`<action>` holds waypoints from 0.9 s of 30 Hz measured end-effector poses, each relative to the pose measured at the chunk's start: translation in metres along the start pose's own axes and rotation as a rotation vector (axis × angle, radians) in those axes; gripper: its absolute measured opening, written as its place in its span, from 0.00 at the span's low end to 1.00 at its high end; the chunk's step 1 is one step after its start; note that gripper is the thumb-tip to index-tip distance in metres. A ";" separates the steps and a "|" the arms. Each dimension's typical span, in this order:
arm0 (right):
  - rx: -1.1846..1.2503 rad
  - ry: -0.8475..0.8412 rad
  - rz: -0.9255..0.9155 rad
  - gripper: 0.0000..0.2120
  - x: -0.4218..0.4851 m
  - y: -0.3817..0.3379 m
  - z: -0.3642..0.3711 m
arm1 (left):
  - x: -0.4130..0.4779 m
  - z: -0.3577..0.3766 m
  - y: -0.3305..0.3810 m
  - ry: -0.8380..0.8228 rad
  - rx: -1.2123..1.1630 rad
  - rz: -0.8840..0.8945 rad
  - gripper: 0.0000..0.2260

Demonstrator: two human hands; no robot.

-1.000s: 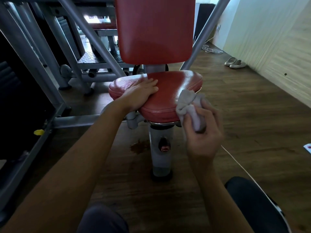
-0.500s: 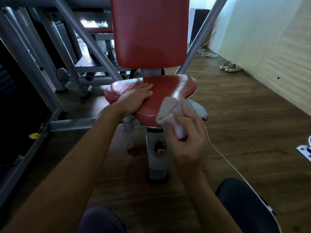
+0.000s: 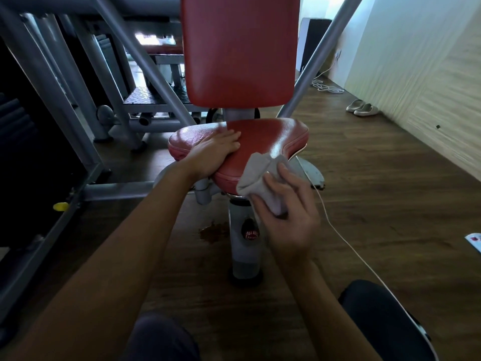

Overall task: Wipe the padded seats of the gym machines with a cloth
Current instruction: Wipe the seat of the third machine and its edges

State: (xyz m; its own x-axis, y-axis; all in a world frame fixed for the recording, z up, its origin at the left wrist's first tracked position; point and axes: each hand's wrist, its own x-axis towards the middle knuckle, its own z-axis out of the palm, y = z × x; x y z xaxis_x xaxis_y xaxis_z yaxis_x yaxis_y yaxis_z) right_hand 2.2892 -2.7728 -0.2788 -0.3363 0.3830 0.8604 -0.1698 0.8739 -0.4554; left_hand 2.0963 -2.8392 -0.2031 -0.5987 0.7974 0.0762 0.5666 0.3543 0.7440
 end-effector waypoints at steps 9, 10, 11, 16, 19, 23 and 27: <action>0.067 0.005 0.151 0.20 0.020 0.004 -0.015 | 0.001 -0.002 -0.003 -0.005 0.157 0.063 0.20; 0.063 0.015 0.148 0.19 0.020 0.002 -0.012 | 0.002 -0.003 -0.004 0.004 0.157 0.057 0.20; 0.047 0.012 0.138 0.19 0.018 0.001 -0.009 | 0.003 -0.003 -0.006 0.011 0.149 0.053 0.20; -0.072 -0.007 -0.093 0.17 -0.002 0.008 -0.002 | -0.001 0.000 -0.009 0.016 -0.064 0.042 0.21; 0.001 -0.056 -0.044 0.17 0.008 0.019 -0.015 | 0.004 0.000 -0.012 -0.019 -0.013 0.018 0.20; 0.095 -0.217 0.092 0.17 0.036 0.018 -0.030 | 0.005 -0.002 -0.006 0.025 -0.113 -0.024 0.22; -0.013 -0.493 0.193 0.13 0.098 0.018 -0.018 | 0.006 -0.003 -0.013 0.089 -0.265 -0.068 0.32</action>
State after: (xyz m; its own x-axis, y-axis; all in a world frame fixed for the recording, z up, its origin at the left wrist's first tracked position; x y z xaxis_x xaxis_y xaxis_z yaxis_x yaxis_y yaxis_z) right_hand 2.2697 -2.7144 -0.1982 -0.7564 0.3542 0.5499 -0.0509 0.8063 -0.5893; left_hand 2.0838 -2.8406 -0.2102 -0.6843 0.7259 0.0691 0.3626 0.2565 0.8959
